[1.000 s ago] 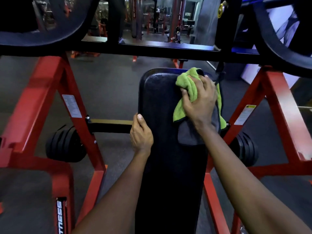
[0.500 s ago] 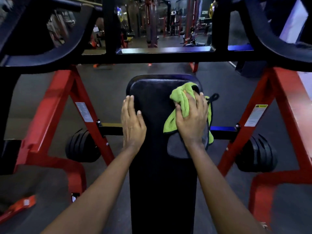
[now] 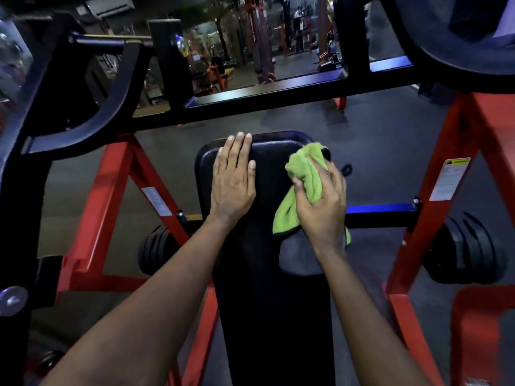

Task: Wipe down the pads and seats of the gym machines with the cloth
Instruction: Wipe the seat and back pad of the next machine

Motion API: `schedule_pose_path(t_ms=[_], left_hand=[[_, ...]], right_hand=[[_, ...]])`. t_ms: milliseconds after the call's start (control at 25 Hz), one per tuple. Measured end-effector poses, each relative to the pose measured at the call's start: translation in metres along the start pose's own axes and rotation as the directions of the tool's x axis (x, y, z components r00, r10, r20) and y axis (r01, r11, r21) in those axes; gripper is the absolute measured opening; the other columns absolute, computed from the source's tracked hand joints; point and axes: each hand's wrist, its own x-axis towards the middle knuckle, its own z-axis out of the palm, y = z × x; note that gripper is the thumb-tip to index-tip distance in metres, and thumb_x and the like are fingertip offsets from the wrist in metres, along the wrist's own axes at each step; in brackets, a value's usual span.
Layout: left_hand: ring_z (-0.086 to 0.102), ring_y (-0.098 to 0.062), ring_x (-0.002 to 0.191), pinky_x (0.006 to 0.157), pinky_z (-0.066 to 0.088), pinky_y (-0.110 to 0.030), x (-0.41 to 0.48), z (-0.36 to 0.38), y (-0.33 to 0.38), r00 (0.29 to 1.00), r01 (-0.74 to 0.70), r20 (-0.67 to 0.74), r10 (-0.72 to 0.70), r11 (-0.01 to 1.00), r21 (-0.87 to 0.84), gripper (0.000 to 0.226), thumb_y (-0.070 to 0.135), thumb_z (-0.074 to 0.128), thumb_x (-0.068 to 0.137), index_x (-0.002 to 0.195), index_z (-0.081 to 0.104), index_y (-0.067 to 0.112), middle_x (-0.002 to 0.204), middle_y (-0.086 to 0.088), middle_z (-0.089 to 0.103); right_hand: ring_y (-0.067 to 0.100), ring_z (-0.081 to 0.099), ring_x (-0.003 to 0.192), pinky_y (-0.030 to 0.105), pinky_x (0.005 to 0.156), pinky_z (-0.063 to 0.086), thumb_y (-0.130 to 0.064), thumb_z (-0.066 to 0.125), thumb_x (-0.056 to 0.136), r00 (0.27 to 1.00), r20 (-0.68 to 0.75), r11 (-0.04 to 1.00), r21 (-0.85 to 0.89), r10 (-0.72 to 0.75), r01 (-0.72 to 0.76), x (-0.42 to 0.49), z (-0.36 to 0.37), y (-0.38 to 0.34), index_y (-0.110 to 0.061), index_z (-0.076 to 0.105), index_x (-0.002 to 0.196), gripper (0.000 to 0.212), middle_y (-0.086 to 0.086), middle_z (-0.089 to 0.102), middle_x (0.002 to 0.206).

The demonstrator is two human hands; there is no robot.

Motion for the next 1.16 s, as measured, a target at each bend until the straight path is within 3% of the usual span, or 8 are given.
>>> schedule_pose_path(t_ms=[120, 240, 360, 440, 560, 760, 1000, 1160], left_hand=[[0.020, -0.020, 0.152, 0.123, 0.020, -0.044, 0.001, 0.000, 0.002, 1.000, 0.001, -0.011, 0.000, 1.000, 0.012, 0.051, 0.021, 0.036, 0.106, 0.156, 0.030, 0.010, 0.162, -0.007, 0.030], [0.020, -0.020, 0.152, 0.123, 0.020, -0.044, 0.001, 0.000, 0.002, 1.000, 0.004, -0.026, -0.004, 1.000, 0.003, 0.051, 0.021, 0.035, 0.106, 0.156, 0.031, 0.010, 0.162, -0.007, 0.030], [0.020, -0.021, 0.152, 0.123, 0.020, -0.045, 0.001, 0.001, 0.004, 1.000, 0.002, -0.017, -0.002, 1.000, 0.022, 0.051, 0.020, 0.034, 0.106, 0.156, 0.031, 0.009, 0.162, -0.008, 0.030], [0.021, -0.021, 0.152, 0.123, 0.019, -0.044, 0.001, 0.001, 0.006, 1.000, 0.007, -0.020, -0.007, 1.000, 0.028, 0.050, 0.019, 0.035, 0.106, 0.155, 0.031, 0.009, 0.162, -0.008, 0.031], [0.021, -0.022, 0.152, 0.124, 0.016, -0.042, 0.002, 0.001, 0.007, 0.999, 0.047, -0.028, -0.047, 0.999, -0.001, 0.050, 0.018, 0.036, 0.105, 0.154, 0.033, 0.008, 0.161, -0.009, 0.032], [0.011, -0.020, 0.154, 0.126, 0.010, -0.044, -0.003, 0.003, 0.029, 0.999, 0.025, 0.037, -0.020, 0.993, -0.115, 0.053, 0.019, 0.040, 0.106, 0.157, 0.027, 0.008, 0.165, -0.007, 0.022], [0.014, -0.027, 0.154, 0.124, 0.015, -0.048, -0.004, 0.012, 0.035, 1.000, -0.004, -0.014, 0.004, 1.000, 0.026, 0.057, 0.026, 0.039, 0.105, 0.156, 0.026, 0.004, 0.164, -0.014, 0.024], [0.015, -0.028, 0.154, 0.124, 0.016, -0.049, -0.006, 0.014, 0.036, 1.000, -0.011, -0.020, 0.012, 0.999, 0.038, 0.057, 0.026, 0.038, 0.105, 0.156, 0.026, 0.003, 0.163, -0.014, 0.024]], right_hand=[[0.018, 0.049, 0.132, 0.043, 0.107, 0.047, -0.036, 0.071, 0.091, 0.998, 0.006, 0.997, 0.032, 0.068, -0.068, 0.009, 0.001, -0.002, -0.024, 0.065, 0.135, 0.046, -0.003, 0.057, 0.138], [0.022, 0.052, 0.127, 0.045, 0.102, 0.047, -0.041, 0.069, 0.088, 0.995, 0.072, 0.996, -0.061, -0.064, 0.069, 0.055, 0.007, -0.019, -0.025, 0.067, 0.129, 0.044, -0.003, 0.061, 0.133], [0.021, 0.056, 0.115, 0.039, 0.096, 0.049, -0.046, 0.066, 0.085, 0.977, 0.179, 0.986, -0.099, -0.116, 0.135, 0.086, 0.008, -0.023, -0.027, 0.070, 0.122, 0.041, -0.005, 0.065, 0.124], [0.017, 0.058, 0.110, 0.030, 0.092, 0.047, -0.043, 0.068, 0.087, 0.989, 0.131, 0.998, 0.030, -0.066, 0.063, 0.081, 0.004, -0.015, -0.023, 0.070, 0.121, 0.040, -0.005, 0.065, 0.120], [0.009, 0.061, 0.106, 0.018, 0.089, 0.046, -0.040, 0.072, 0.091, 0.985, 0.029, 0.948, 0.266, 0.171, -0.172, 0.030, -0.009, 0.006, -0.019, 0.068, 0.127, 0.042, -0.005, 0.065, 0.117], [0.019, 0.066, 0.110, 0.042, 0.091, 0.054, -0.044, 0.070, 0.091, 0.929, -0.004, 0.896, 0.265, 0.371, -0.357, -0.064, -0.020, 0.033, -0.021, 0.067, 0.128, 0.044, -0.003, 0.068, 0.118], [0.017, 0.061, 0.117, 0.029, 0.091, 0.048, -0.046, 0.067, 0.092, 0.974, -0.003, 0.952, 0.210, 0.228, -0.222, 0.023, -0.008, 0.000, -0.025, 0.065, 0.134, 0.047, -0.003, 0.065, 0.128], [0.015, 0.061, 0.119, 0.021, 0.094, 0.046, -0.041, 0.071, 0.093, 0.974, -0.048, 0.940, 0.277, 0.223, -0.201, -0.001, -0.009, 0.013, -0.022, 0.065, 0.134, 0.045, -0.002, 0.065, 0.127]])
